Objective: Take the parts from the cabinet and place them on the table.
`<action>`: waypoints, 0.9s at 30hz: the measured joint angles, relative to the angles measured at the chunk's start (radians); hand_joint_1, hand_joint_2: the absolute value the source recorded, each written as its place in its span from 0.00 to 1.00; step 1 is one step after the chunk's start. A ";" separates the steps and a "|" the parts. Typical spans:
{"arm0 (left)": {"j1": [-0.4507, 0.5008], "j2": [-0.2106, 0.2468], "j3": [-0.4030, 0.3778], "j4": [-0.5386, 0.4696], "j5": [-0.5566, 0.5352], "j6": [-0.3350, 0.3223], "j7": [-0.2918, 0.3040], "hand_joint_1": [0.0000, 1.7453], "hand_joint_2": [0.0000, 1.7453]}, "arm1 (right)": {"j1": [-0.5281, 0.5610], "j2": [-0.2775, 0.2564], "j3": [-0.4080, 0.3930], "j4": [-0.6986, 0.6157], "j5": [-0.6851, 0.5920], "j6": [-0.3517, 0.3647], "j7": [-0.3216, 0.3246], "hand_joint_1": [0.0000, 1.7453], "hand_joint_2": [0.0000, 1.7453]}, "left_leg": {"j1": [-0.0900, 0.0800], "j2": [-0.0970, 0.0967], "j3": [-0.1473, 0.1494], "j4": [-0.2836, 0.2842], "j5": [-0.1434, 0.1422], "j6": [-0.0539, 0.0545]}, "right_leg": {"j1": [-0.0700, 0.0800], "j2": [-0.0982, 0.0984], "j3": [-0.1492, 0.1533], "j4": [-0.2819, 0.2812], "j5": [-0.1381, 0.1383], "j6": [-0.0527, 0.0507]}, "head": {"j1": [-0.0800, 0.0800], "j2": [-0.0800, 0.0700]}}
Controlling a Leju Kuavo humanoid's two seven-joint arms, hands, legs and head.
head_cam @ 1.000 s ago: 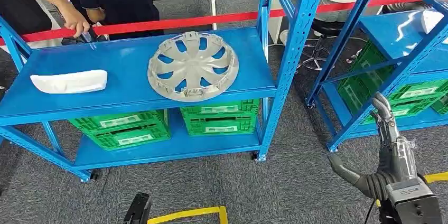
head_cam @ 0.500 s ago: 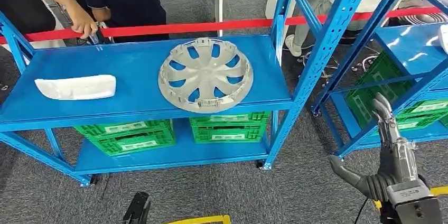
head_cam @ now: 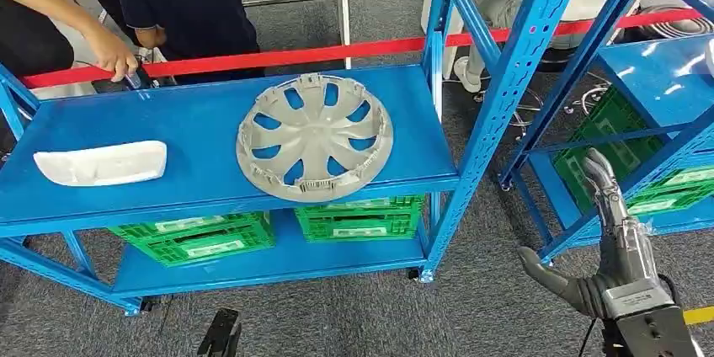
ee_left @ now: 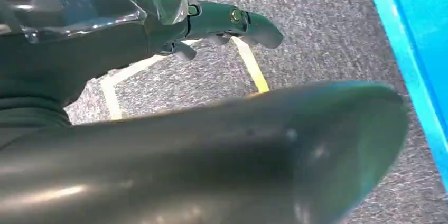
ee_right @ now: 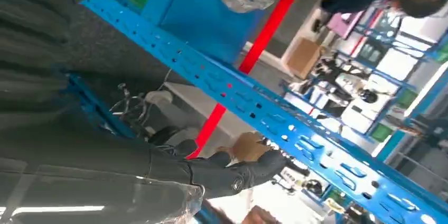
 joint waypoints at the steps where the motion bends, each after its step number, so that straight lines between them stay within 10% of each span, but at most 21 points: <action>1: 0.000 0.000 0.000 0.000 0.000 0.002 0.001 0.00 0.00 | 0.000 0.000 0.000 0.000 0.003 0.000 0.003 0.00 1.00 | 0.006 0.001 0.032 -0.089 0.068 -0.006 | -0.002 0.000 0.012 0.000 -0.008 0.002 | 0.000 0.000; 2: 0.000 0.000 0.000 0.000 -0.001 0.003 0.002 0.00 0.00 | 0.000 0.001 0.000 0.000 0.003 -0.001 0.003 0.00 1.00 | 0.013 0.004 0.062 -0.175 0.125 -0.013 | -0.002 0.001 0.021 0.000 -0.016 0.006 | 0.000 0.000; 3: 0.000 -0.003 0.000 0.000 -0.001 0.003 0.003 0.00 0.00 | 0.000 0.001 0.000 0.000 0.003 -0.002 0.003 0.00 1.00 | 0.007 0.002 0.077 -0.199 0.103 -0.030 | 0.010 0.003 0.021 0.002 -0.026 0.013 | 0.000 0.000; 5: -0.001 -0.002 0.000 0.000 -0.004 0.007 0.005 0.00 0.00 | 0.001 0.000 0.000 0.000 0.002 -0.002 0.001 0.00 1.00 | 0.006 0.000 0.085 -0.206 0.101 0.000 | 0.011 0.003 0.016 0.002 -0.029 0.017 | 0.003 0.000; 27: 0.000 0.031 -0.001 -0.022 -0.039 0.023 0.026 0.00 0.00 | -0.093 -0.155 0.124 0.111 0.085 0.071 0.005 0.00 1.00 | -0.004 -0.007 0.084 -0.205 0.093 0.012 | 0.002 -0.005 0.026 -0.012 -0.035 0.031 | 0.002 0.000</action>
